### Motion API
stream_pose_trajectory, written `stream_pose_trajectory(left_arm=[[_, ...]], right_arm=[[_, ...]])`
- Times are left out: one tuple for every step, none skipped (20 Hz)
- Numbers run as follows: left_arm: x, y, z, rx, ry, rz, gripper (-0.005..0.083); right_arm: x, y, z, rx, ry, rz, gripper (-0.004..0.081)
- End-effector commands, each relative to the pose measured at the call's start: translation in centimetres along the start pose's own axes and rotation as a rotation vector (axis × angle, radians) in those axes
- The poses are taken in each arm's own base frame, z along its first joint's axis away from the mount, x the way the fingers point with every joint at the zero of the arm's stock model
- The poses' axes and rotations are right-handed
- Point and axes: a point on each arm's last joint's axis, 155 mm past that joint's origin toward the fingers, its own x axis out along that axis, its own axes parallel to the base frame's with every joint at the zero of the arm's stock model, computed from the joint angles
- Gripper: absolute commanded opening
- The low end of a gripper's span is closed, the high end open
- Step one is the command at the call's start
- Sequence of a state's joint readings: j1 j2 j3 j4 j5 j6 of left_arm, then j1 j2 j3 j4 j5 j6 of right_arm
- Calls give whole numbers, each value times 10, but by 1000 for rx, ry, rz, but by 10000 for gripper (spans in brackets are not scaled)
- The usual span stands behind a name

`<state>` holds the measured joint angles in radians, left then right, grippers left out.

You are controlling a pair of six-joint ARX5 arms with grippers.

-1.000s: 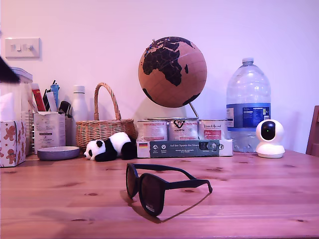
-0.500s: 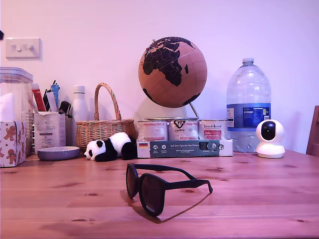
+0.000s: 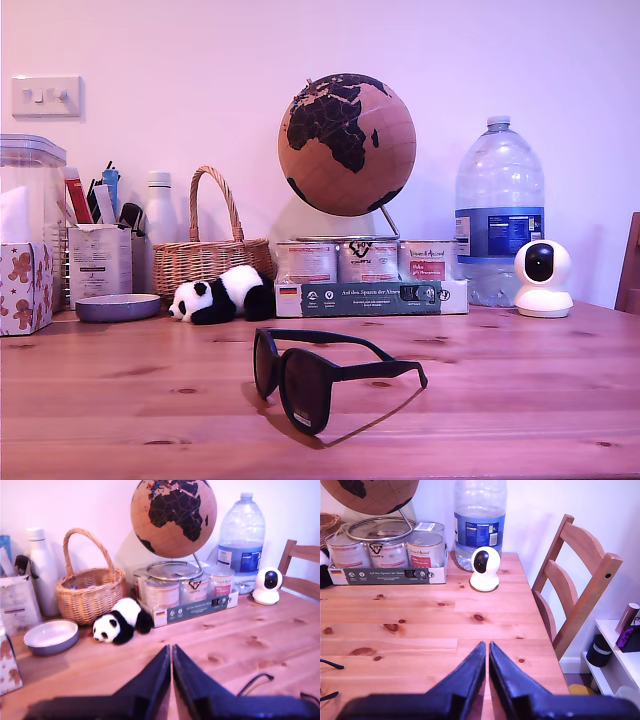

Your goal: Pick up the sunglasses and open them, then place them back on the table

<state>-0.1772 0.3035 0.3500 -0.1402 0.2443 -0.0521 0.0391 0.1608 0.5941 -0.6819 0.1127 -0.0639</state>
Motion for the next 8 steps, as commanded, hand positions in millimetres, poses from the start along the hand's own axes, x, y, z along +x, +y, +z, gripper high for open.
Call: stream_pose_trajectory(left_arm=[[2,0,-11,-17,39,-4,-13],[1,0,-17,-23,63,-2,-13],[1,0,-22,-28,84,-1,-13],[0,0,-29,-35,113,1,-13],[-1,0,-36,-42,139,2,-13],[-2,0,-42,-48,163,4,-13],[-3,0,-48,-54,189,5,-13],[-4,1,-54,-60,213,6,-13]], right_arm=[[4,1,-5,4,13,1,-6],[4,1,-5,5,13,1,-6],[4,1,-5,4,13,1,-6],[4,1,-5,4,13,1,-6],[4,1,-5,4,13,1,-6],[4,1,-5,4,13,1,-6],[4,1,-5,5,13,1,-6],[4,1,-5,5,13,1,-6]])
